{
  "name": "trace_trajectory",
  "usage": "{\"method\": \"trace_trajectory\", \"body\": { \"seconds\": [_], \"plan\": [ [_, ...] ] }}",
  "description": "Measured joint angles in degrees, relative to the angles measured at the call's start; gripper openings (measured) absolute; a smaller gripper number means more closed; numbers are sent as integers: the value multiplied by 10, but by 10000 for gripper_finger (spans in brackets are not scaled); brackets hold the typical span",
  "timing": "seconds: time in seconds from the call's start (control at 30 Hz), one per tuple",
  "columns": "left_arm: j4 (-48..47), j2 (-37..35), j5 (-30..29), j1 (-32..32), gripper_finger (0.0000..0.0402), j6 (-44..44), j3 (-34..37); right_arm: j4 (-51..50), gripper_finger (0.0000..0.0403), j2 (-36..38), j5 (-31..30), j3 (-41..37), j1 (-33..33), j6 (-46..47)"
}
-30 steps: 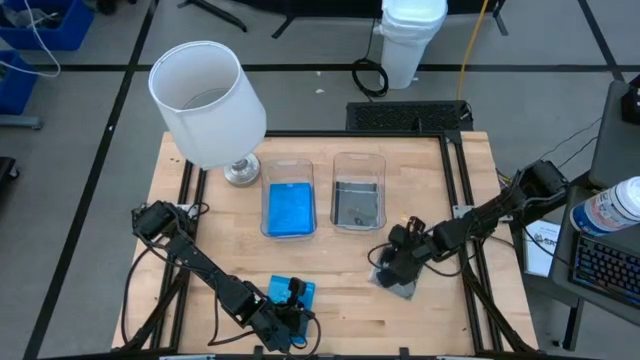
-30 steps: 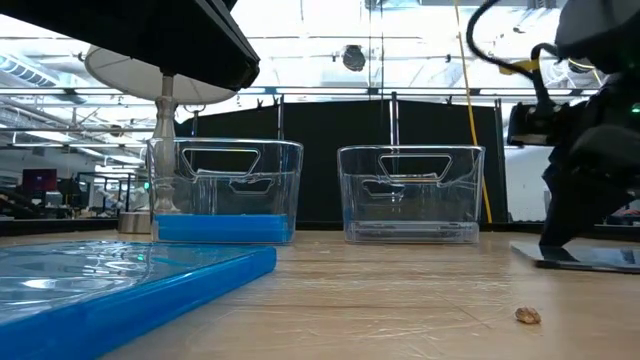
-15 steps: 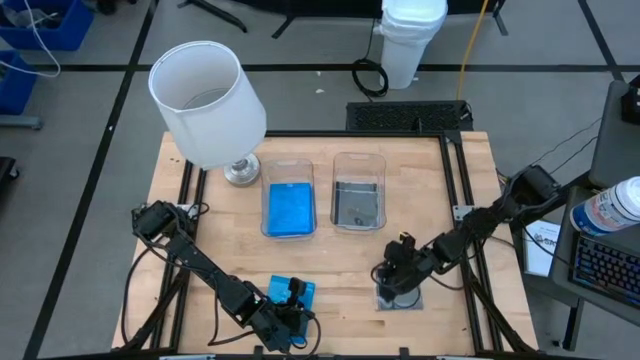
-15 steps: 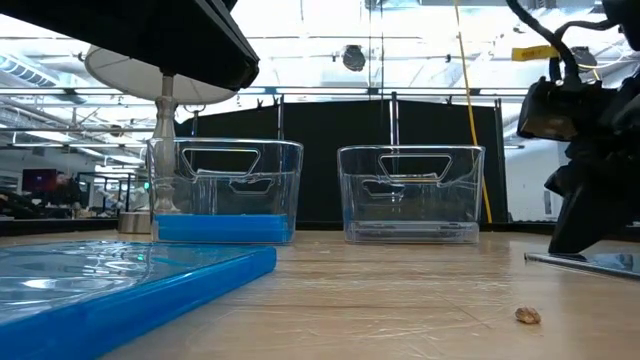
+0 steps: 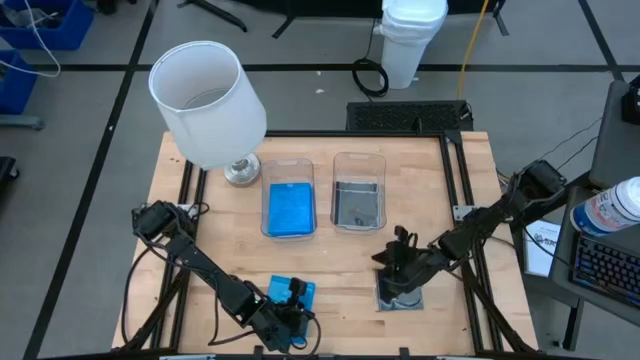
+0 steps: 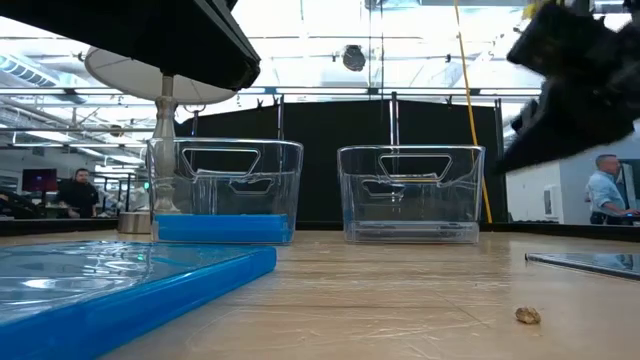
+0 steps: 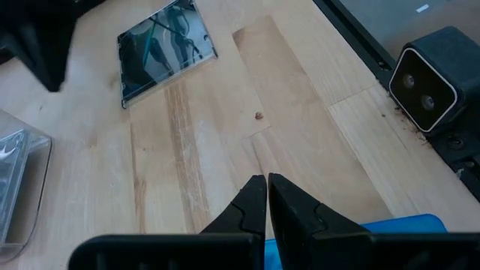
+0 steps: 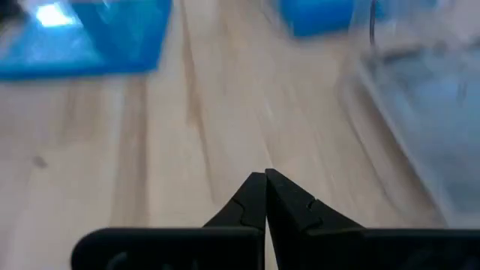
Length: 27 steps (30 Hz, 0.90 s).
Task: Pick & place jewel cases by type
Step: Put the black CD case into the right transparent bin
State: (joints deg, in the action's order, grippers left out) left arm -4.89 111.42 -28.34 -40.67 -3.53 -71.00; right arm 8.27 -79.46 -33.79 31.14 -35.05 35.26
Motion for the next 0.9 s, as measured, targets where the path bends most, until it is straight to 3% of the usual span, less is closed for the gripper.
{"method": "trace_trajectory", "body": {
  "seconds": [0.33, 0.57, 0.73, 0.83, 0.9],
  "plan": [
    [-9, 0, -25, 26, 26, -53, 0, -3, 0, 10, -1, 1, -35, 25],
    [-12, 0, 34, 50, 26, -44, -20, -124, 0, 82, -21, 10, -95, 110],
    [-89, 42, 51, 72, 26, -3, -91, -275, 0, 153, -84, 51, -148, 167],
    [-131, 88, 63, 85, 26, 60, -163, -347, 0, 173, -91, 75, -163, 204],
    [-148, 124, 60, 93, 26, 114, -212, -384, 0, 174, -63, 86, -165, 220]
  ]
}}
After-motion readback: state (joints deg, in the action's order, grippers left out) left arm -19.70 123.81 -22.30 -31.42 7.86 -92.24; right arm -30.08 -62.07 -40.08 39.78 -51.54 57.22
